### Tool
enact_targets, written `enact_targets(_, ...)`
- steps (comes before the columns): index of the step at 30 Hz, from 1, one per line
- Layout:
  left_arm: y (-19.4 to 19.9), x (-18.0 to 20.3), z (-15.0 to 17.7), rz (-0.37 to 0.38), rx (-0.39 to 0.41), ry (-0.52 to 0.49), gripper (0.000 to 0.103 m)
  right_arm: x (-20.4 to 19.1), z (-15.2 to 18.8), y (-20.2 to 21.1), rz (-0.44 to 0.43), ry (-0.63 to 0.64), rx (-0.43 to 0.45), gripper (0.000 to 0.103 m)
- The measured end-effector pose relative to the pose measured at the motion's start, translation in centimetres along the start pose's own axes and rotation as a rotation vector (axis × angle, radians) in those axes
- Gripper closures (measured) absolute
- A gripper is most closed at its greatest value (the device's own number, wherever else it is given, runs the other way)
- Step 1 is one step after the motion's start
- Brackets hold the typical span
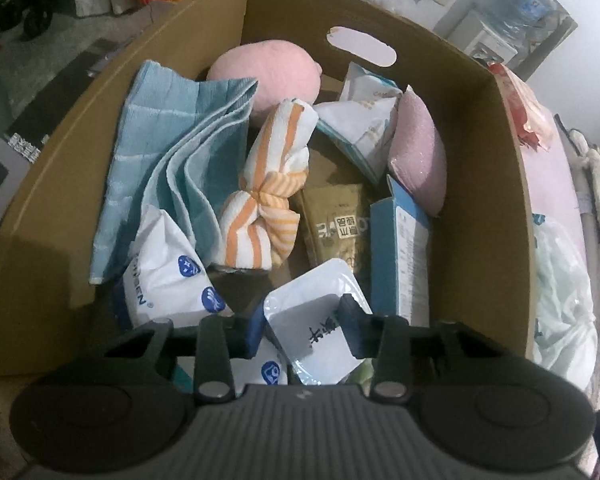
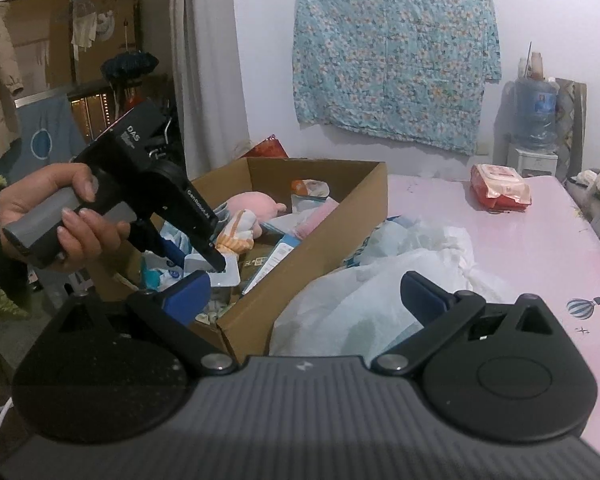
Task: Organize soft objects
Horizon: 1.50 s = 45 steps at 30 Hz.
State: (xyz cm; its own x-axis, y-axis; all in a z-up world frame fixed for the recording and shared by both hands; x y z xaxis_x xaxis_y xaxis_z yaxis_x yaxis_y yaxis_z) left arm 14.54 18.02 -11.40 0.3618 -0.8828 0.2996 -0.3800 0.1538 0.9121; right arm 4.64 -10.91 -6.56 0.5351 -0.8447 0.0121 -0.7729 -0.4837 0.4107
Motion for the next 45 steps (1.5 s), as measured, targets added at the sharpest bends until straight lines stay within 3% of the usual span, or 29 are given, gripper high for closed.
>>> enact_targets(2, 0.3, 0.3, 0.1, -0.012, 0.015, -0.015, 0.061, 0.0, 0.1, 0.0, -0.003, -0.002, -0.002, 0.001)
enact_targets(5, 1.0, 0.9, -0.1, 0.001, 0.057, -0.035, 0.040, 0.1, 0.1, -0.2, -0.007, -0.002, -0.006, 0.001)
enact_targets(6, 1.1, 1.1, -0.2, -0.004, 0.066, -0.039, 0.038, 0.1, 0.1, -0.2, -0.007, -0.002, -0.007, 0.001)
enact_targets(16, 0.1, -0.1, -0.4, -0.064, 0.034, -0.044, 0.036, 0.6, 0.2, 0.3, 0.012, -0.016, -0.004, 0.001)
enact_targets(20, 1.1, -1.4, 0.0, -0.089, 0.034, -0.003, 0.024, 1.0, 0.3, 0.2, 0.010, -0.039, -0.015, 0.001)
enact_targets(27, 2.2, -2.8, 0.7, -0.026, 0.045, 0.052, 0.023, 0.7, 0.2, 0.4, -0.002, -0.041, -0.010, 0.001)
enact_targets(32, 6.2, -1.4, 2.0, 0.017, 0.212, 0.009, 0.010, 0.5, -0.1, 1.2, -0.001, -0.032, 0.002, 0.001)
enact_targets(36, 10.6, -0.3, 4.8, 0.053, 0.364, -0.059, 0.000, 0.0, 0.1, 1.5, -0.016, -0.025, -0.007, 0.001)
enact_targets(38, 12.6, -0.1, 6.6, 0.048, 0.430, -0.097, 0.000, -0.2, 0.2, 1.5, -0.019, -0.022, -0.019, 0.001)
enact_targets(42, 14.3, -0.4, 9.5, 0.001, 0.514, -0.115, 0.000, -0.8, 0.2, 1.0, -0.006, -0.007, -0.063, 0.001)
enact_targets(45, 14.5, -1.2, 11.2, -0.028, 0.529, -0.100, 0.000, -1.3, 0.1, 0.6, 0.021, 0.006, -0.077, 0.001)
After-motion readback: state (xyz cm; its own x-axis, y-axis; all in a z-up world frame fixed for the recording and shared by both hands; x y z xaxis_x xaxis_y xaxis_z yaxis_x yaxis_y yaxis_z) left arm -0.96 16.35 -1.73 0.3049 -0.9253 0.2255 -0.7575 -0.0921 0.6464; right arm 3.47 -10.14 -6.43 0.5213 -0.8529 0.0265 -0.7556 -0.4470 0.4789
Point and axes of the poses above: each gripper's, at about its wrist camera, not at the fingertips, and y roughly against the way its jaws point, x to its right, z to its underside, the point moved 5 cm from there along -y, roughly the way its jaws point, and after that the axes turned 9 degrees about y, right-handed, at the moved point
